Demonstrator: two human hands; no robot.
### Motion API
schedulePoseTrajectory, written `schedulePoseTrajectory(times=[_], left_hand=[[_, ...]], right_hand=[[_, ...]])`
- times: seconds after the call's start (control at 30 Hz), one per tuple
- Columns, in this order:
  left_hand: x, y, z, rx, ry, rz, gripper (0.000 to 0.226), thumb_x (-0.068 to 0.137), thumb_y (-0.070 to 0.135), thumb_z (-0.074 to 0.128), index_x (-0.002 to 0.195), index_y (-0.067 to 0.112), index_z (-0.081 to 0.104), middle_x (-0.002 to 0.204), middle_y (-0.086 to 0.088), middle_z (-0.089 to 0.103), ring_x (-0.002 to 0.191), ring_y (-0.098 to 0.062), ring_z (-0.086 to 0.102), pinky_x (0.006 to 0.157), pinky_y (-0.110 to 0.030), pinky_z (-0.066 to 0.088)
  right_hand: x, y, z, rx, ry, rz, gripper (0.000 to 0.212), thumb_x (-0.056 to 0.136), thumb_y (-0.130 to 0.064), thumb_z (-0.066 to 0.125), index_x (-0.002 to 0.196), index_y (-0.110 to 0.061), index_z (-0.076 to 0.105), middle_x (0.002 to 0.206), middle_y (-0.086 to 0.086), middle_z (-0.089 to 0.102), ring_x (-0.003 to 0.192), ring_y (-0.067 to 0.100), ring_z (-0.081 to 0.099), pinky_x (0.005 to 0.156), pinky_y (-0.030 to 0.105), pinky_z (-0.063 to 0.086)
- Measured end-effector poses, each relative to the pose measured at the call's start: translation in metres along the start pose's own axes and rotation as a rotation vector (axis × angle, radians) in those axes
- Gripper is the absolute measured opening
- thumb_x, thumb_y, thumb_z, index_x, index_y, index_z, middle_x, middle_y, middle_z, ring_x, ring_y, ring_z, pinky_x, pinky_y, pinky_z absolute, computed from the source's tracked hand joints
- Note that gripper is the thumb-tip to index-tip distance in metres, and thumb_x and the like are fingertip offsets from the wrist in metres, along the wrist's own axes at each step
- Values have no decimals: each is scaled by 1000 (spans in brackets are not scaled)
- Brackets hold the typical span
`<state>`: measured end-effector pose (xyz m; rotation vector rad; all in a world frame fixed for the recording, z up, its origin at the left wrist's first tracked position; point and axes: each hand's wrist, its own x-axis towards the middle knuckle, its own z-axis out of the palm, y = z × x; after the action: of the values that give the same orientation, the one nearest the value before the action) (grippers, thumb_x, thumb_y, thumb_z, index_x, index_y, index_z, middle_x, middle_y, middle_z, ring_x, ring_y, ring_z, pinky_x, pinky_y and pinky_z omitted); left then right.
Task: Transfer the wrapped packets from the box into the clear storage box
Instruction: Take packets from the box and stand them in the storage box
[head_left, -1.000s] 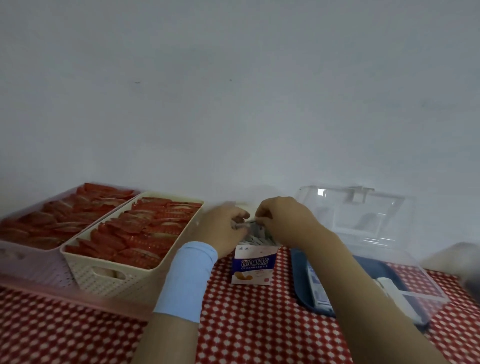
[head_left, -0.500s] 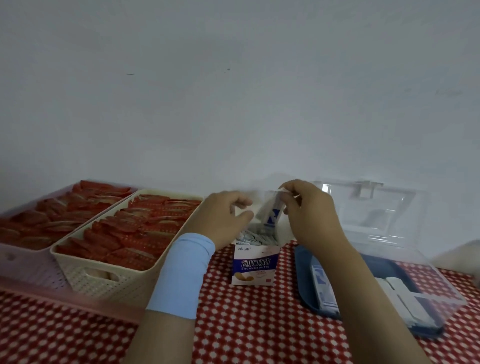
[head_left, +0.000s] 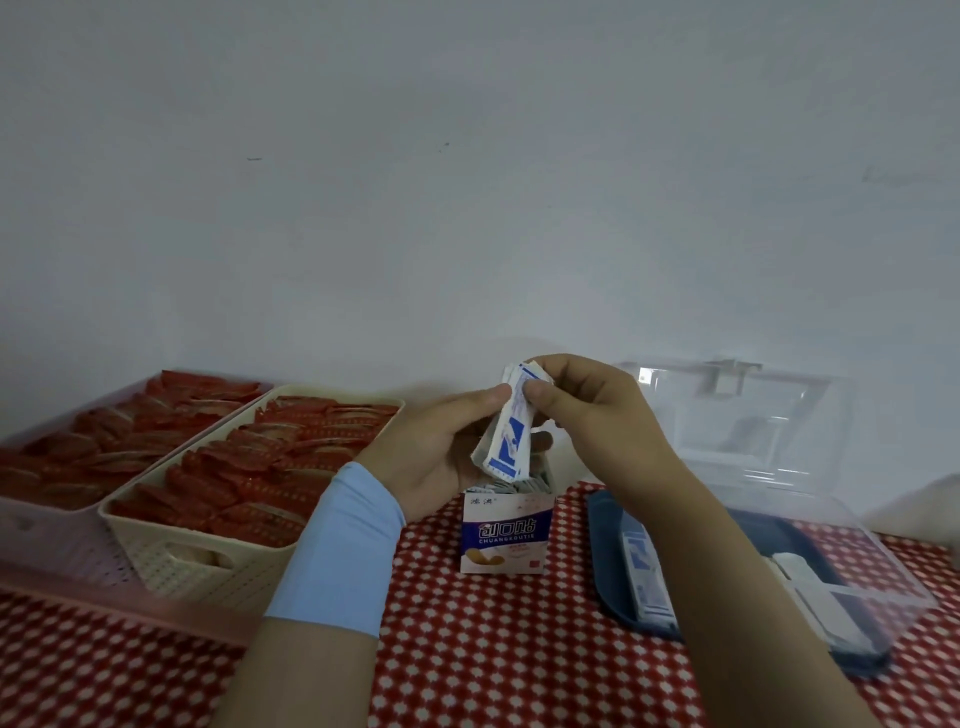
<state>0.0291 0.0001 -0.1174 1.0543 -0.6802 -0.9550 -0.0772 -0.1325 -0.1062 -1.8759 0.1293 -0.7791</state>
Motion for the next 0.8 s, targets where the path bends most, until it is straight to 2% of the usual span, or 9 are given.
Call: schedulePoseTrajectory(times=[0.07, 0.13, 0.23, 0.3, 0.37, 0.43, 0.5, 0.6, 0.8], left_hand=[[1, -2, 3, -45, -4, -11, 43, 83, 31, 58, 119, 8, 66, 109, -16, 74, 89, -26, 74, 77, -38, 62], [1, -3, 6, -66, 14, -4, 37, 82, 29, 59, 107, 6, 72, 99, -15, 74, 74, -21, 73, 65, -32, 62], [4, -4, 5, -52, 72, 8, 38, 84, 28, 64, 108, -1, 72, 98, -16, 70, 69, -22, 69, 58, -30, 58], [6, -4, 3, -35, 137, 35, 47, 86, 29, 66, 119, -4, 65, 102, -17, 69, 75, -24, 72, 59, -32, 58], [7, -4, 0, -38, 139, 58, 48, 87, 31, 67, 121, -2, 65, 107, -17, 70, 86, -27, 74, 68, -40, 61], [6, -4, 0, -48, 104, 59, 47, 83, 35, 69, 117, 4, 69, 116, -14, 72, 98, -30, 73, 80, -44, 61], [4, -4, 4, -62, 76, 48, 42, 82, 34, 66, 114, 7, 71, 117, -12, 72, 97, -28, 73, 75, -40, 62], [3, -5, 8, -82, 28, 43, 40, 85, 28, 60, 116, 6, 69, 117, -15, 72, 97, -26, 73, 72, -37, 62], [-1, -3, 3, -9, -21, 34, 47, 87, 27, 60, 124, -2, 62, 117, -18, 71, 95, -27, 72, 73, -37, 61]], right_hand=[[1, 3, 1, -35, -9, 3, 15, 99, -12, 58, 101, -15, 73, 85, -4, 76, 78, 7, 71, 71, 18, 54], [1, 6, 3, -64, -25, 12, 17, 98, -14, 61, 110, -19, 72, 95, -2, 75, 87, 12, 72, 76, 22, 56], [0, 3, 7, -103, 25, 31, 35, 94, -22, 66, 128, -29, 60, 116, -6, 63, 96, 9, 67, 65, 13, 53], [-2, 1, 3, -114, 32, -2, 27, 90, -31, 70, 116, -31, 61, 124, -10, 60, 101, 9, 65, 69, 17, 53], [-5, -2, -4, -164, -97, -21, 30, 76, -42, 79, 98, -31, 63, 132, -23, 54, 114, 3, 60, 89, 21, 47], [-8, -6, -5, -306, -226, -25, 46, 59, -38, 92, 93, -29, 61, 140, -30, 44, 120, -16, 46, 89, 3, 38], [-10, -8, -3, -364, -214, -76, 50, 55, -25, 95, 89, -21, 59, 137, -28, 45, 114, -21, 46, 79, -4, 38], [-10, -6, 1, -332, -129, -175, 43, 59, -13, 93, 82, -9, 57, 123, -16, 58, 106, -10, 56, 74, 0, 43], [-9, -7, 0, -317, -167, -148, 54, 58, -17, 95, 96, -14, 57, 122, -12, 59, 101, -9, 59, 75, 3, 45]])
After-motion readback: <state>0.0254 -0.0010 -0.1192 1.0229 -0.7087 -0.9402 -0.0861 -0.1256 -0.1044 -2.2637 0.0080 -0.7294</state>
